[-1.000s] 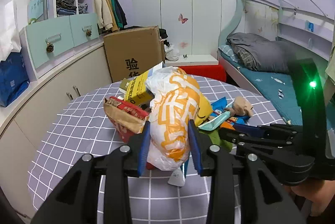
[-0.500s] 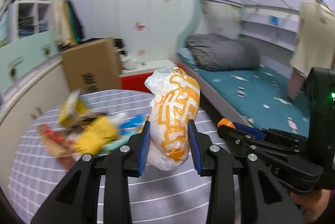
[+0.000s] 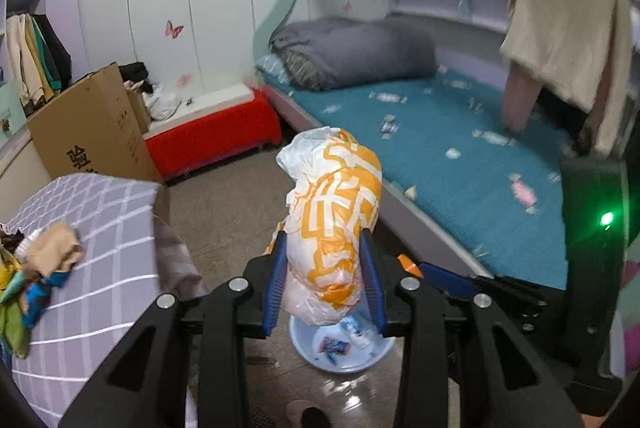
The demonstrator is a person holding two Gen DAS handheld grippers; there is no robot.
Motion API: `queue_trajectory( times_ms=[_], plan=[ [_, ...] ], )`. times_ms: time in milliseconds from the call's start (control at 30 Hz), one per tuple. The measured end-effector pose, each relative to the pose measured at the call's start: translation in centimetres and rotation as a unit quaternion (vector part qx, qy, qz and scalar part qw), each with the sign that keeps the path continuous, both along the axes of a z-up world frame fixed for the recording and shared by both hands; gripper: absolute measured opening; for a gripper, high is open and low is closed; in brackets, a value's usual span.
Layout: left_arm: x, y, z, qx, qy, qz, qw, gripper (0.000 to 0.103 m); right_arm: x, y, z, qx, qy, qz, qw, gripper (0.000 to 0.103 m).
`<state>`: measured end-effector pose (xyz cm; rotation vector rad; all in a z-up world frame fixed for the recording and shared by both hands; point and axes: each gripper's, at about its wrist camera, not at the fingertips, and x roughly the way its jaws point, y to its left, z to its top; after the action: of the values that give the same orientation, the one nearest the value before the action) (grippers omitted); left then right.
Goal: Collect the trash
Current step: 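Carry both items over the blue bucket and open both tools to drop them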
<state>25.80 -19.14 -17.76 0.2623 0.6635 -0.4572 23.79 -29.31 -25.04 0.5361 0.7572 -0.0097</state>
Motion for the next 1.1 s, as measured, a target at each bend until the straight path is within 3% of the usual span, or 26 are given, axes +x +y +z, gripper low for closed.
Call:
queue_trajectory(
  times_ms=[100,133,167,333,467,600,733,867,1000,1033,1067,1100],
  plan=[
    [2.2,-1.0,-2.9,0.016,0.026,0.019,0.9993,0.035,2.3,-1.1,-3.4,0.013,0.022,-0.007,1.000,0.034],
    [2.7,-1.1,-3.7,0.021,0.035,0.024,0.9989,0.035,3.0,-1.5,-4.6,0.017,0.032,-0.012,0.999,0.051],
    [3.5,-1.1,-4.6,0.021,0.053,0.031,0.9979,0.035,3.5,-2.0,-5.7,0.026,0.041,-0.020,0.999,0.062],
    [5.7,-1.5,-8.0,0.028,0.097,0.034,0.9943,0.035,4.4,-4.5,-9.8,0.053,0.068,-0.037,0.996,0.062],
    [7.4,-1.0,-11.1,0.024,0.145,0.055,0.9876,0.035,3.7,-5.4,-10.6,0.044,0.077,-0.044,0.995,0.062],
    [8.1,-1.4,-13.8,0.030,0.178,0.044,0.9827,0.036,2.3,-6.3,-11.2,0.029,0.089,-0.075,0.993,0.062],
    [9.0,-1.6,-16.2,0.022,0.228,0.040,0.9725,0.037,0.7,-6.4,-11.7,0.020,0.091,-0.096,0.991,0.062],
    [10.3,-2.5,-18.9,0.024,0.299,0.054,0.9523,0.037,0.0,-6.8,-12.5,0.022,0.093,-0.111,0.989,0.063],
    [10.6,-3.5,-19.3,0.026,0.288,0.045,0.9562,0.038,-0.7,-7.5,-11.9,0.034,0.059,-0.135,0.989,0.063],
    [10.7,-3.7,-19.1,0.026,0.282,0.046,0.9581,0.046,-0.9,-7.7,-11.7,0.038,0.051,-0.139,0.988,0.063],
    [10.7,-3.7,-18.9,0.025,0.276,0.047,0.9598,0.065,-0.9,-7.9,-11.5,0.041,0.046,-0.141,0.988,0.063],
    [10.8,-3.7,-18.5,0.025,0.271,0.050,0.9610,0.076,-0.9,-8.0,-11.3,0.041,0.046,-0.142,0.988,0.063]
  ],
)
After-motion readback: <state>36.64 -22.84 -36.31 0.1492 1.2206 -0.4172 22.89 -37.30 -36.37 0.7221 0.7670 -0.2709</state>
